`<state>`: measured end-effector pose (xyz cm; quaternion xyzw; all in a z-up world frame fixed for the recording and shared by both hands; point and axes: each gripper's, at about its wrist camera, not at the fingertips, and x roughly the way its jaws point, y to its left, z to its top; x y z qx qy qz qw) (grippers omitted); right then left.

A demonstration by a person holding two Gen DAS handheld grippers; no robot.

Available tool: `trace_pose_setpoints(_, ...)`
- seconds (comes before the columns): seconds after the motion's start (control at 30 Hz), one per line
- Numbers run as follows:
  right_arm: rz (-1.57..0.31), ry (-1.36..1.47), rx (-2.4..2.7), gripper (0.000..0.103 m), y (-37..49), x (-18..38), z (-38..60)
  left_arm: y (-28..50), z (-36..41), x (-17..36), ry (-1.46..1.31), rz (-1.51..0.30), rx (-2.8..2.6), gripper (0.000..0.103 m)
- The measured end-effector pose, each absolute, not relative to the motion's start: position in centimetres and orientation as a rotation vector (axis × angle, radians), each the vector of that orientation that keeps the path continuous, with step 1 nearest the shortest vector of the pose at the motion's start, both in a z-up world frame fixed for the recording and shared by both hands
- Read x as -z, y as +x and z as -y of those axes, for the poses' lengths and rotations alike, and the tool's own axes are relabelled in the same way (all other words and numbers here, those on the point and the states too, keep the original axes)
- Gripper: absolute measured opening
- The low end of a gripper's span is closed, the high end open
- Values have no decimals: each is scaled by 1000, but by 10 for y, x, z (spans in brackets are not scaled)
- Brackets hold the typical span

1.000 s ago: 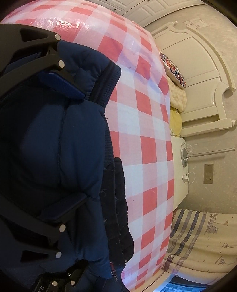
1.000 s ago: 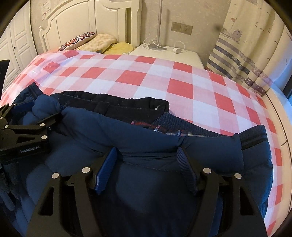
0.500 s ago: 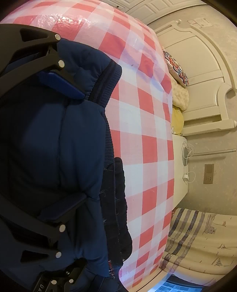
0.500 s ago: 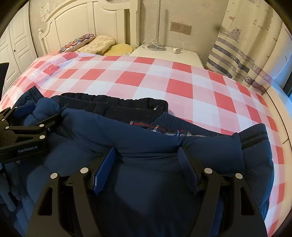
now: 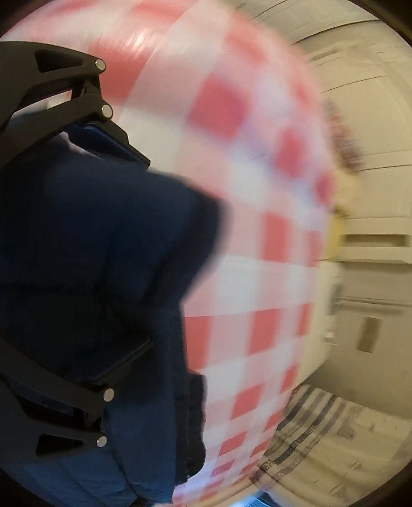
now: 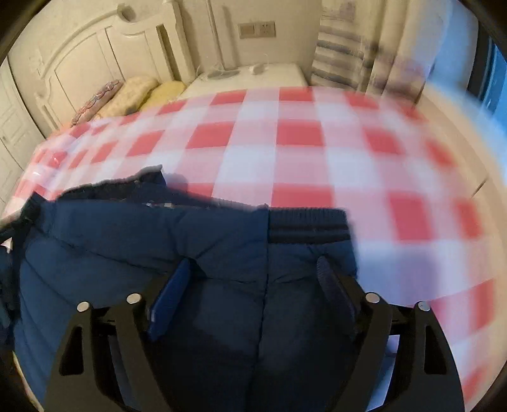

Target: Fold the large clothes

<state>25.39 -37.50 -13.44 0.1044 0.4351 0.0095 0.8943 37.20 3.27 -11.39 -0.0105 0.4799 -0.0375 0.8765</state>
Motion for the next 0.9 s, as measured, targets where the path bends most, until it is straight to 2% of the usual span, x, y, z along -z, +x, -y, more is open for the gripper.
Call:
trace_pose_setpoints(0.2, -903, 180, -16, 87, 257, 136, 367, 372, -48, 115, -104, -988, 50, 101)
trace_pose_setpoints(0.3, -937, 99, 104, 86, 259, 122, 356, 364, -46, 103, -70, -942, -12, 99)
trace_pose_setpoints(0.43, -805, 47, 34, 87, 241, 79, 313, 325, -10, 63, 45, -805, 62, 100)
trace_pose_setpoints(0.5, -803, -21, -53, 92, 232, 75, 277, 306, 16, 58, 112, -791, 108, 100)
trace_pose_setpoints(0.63, -853, -239, -90, 94, 223, 112, 222, 280, 73, 98, 309, -809, 157, 101)
trace_pose_setpoints(0.9, -899, -108, -135, 97, 228, 122, 231, 287, 67, 114, 259, -841, 159, 101)
